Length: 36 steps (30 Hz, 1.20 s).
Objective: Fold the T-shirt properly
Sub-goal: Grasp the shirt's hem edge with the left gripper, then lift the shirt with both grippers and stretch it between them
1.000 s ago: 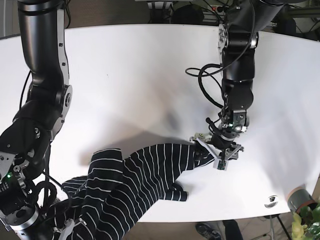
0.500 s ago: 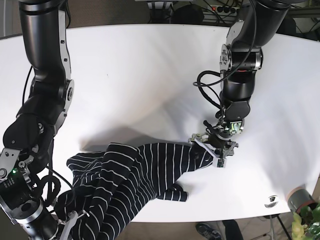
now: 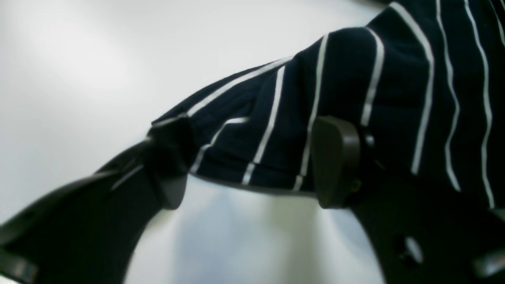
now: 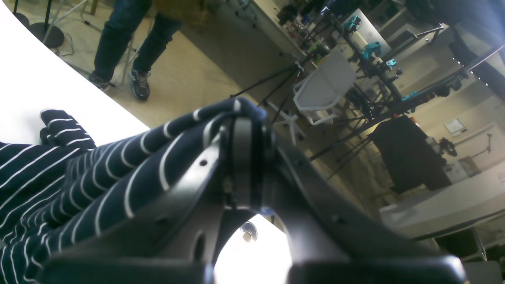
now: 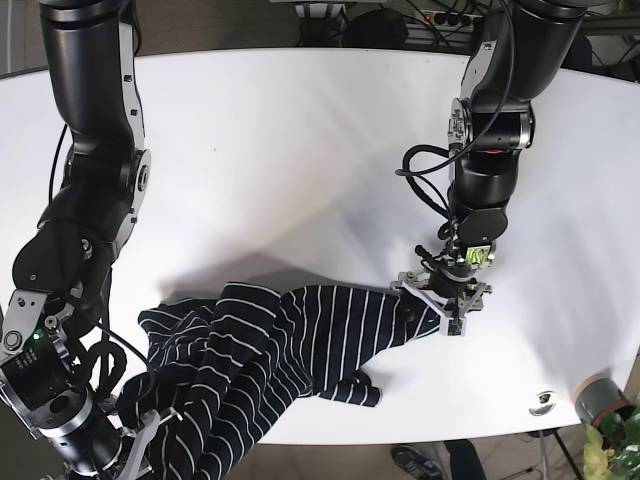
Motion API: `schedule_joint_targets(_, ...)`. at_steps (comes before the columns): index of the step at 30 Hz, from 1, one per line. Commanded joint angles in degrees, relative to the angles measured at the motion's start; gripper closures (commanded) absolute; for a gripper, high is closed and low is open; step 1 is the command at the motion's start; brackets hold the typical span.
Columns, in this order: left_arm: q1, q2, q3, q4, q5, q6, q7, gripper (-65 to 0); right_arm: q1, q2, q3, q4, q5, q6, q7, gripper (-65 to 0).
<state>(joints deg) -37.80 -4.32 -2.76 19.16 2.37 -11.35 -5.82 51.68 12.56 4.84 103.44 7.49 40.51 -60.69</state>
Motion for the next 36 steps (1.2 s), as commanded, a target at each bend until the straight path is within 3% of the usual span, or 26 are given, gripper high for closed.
schedule_joint_targets(1,-0.8,-0.3,0.1,0.1,0.0,0.3,1.8,-33.5,2.2,0.3,0.2,0.6,0.1,-0.51,1.6,-2.2)
schedule_joint_targets(6,-0.8,-0.3,0.0,0.1,0.0,0.3,1.7,-8.8,2.0,0.3,0.3,0.5,0.1,-0.51,1.6,-2.2)
schedule_joint_targets(9,-0.8,-0.4,0.0,0.5,0.0,0.3,1.8,0.0,1.9,0.3,0.6,0.4,0.1,-0.51,1.6,-2.2)
schedule_joint_targets(17,-0.8,-1.7,-0.4,1.5,-0.5,0.3,1.9,0.0,0.9,0.3,0.7,0.3,-0.3,-0.73,1.6,-2.2)
schedule_joint_targets(21,1.4,-3.4,-2.7,8.0,-0.6,0.2,5.6,0.0,0.7,0.4,0.7,-0.2,-1.1,-1.0,1.6,-2.2)
schedule_joint_targets(27,5.4,-4.6,-5.7,25.7,-0.6,0.2,14.2,0.0,1.1,0.3,0.5,-7.0,-3.7,-3.37,4.6,-2.2)
schedule_joint_targets(33,5.0,-6.5,-5.8,37.2,-0.6,0.2,21.7,0.0,2.8,0.3,0.2,-15.7,-3.7,-7.06,9.8,-2.2)
schedule_joint_targets(36,2.4,-7.1,-5.8,40.0,-0.6,0.2,23.5,0.0,5.2,0.3,0.3,-21.5,-3.8,-7.15,12.2,-2.2)
